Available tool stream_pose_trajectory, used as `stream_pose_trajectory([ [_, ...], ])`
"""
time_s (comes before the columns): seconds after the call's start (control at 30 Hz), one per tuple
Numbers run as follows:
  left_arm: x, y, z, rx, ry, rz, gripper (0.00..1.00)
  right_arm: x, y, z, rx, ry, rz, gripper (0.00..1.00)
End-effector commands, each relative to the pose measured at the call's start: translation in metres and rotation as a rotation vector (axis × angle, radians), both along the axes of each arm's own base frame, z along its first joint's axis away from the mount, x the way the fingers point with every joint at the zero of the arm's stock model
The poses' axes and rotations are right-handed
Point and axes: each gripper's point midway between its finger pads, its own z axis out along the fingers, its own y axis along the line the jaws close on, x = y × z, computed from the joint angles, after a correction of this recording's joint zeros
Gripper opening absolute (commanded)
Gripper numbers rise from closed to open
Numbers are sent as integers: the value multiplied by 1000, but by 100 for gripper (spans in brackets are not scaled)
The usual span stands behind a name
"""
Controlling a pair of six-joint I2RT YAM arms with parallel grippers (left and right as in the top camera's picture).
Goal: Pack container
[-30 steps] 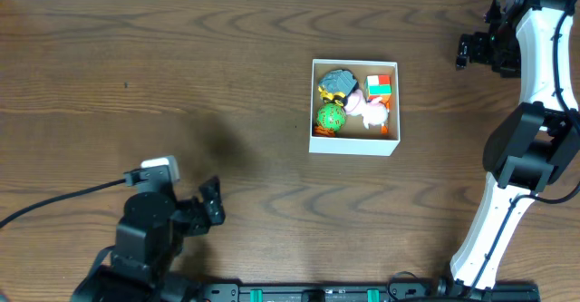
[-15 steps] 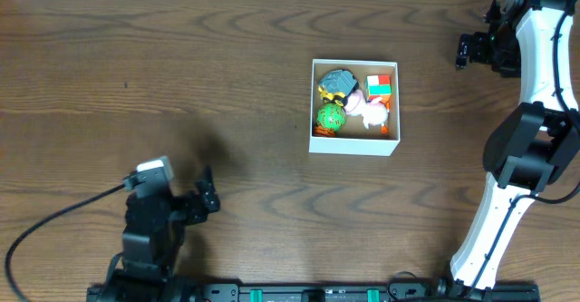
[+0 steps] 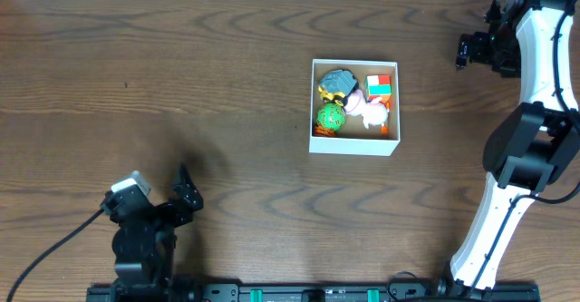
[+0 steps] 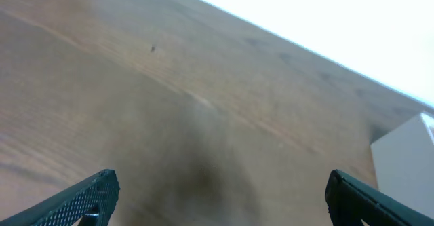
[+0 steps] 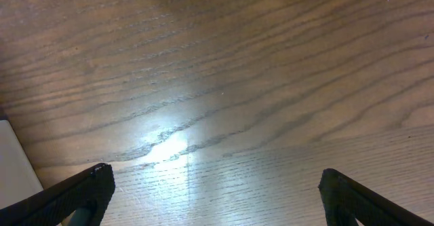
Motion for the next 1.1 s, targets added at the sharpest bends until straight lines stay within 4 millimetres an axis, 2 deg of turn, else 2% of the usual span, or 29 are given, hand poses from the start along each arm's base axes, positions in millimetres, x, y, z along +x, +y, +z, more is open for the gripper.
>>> stream_pose_trajectory([
  [0.0, 3, 1, -3, 18, -64, 1, 98, -1, -3, 4, 0, -10, -20, 99],
  [0.27, 20, -3, -1, -7, -196, -21, 98, -1, -3, 4, 0, -10, -20, 99],
  [0.57, 22, -3, 0, -5, -216, -17, 98, -1, -3, 4, 0, -10, -20, 99],
  [0.73, 25, -10, 37, -13, -379, -60, 98, -1, -3, 4, 0, -10, -20, 99],
  [0.8, 25, -11, 46, -13, -420, -67, 98, -1, -3, 4, 0, -10, -20, 99],
  [0.93, 27, -11, 35, -9, -397, -65, 98, -1, -3, 4, 0, -10, -20, 99],
  [1.07, 30, -11, 4, -12, -307, -65, 98, -1, -3, 4, 0, -10, -20, 99],
])
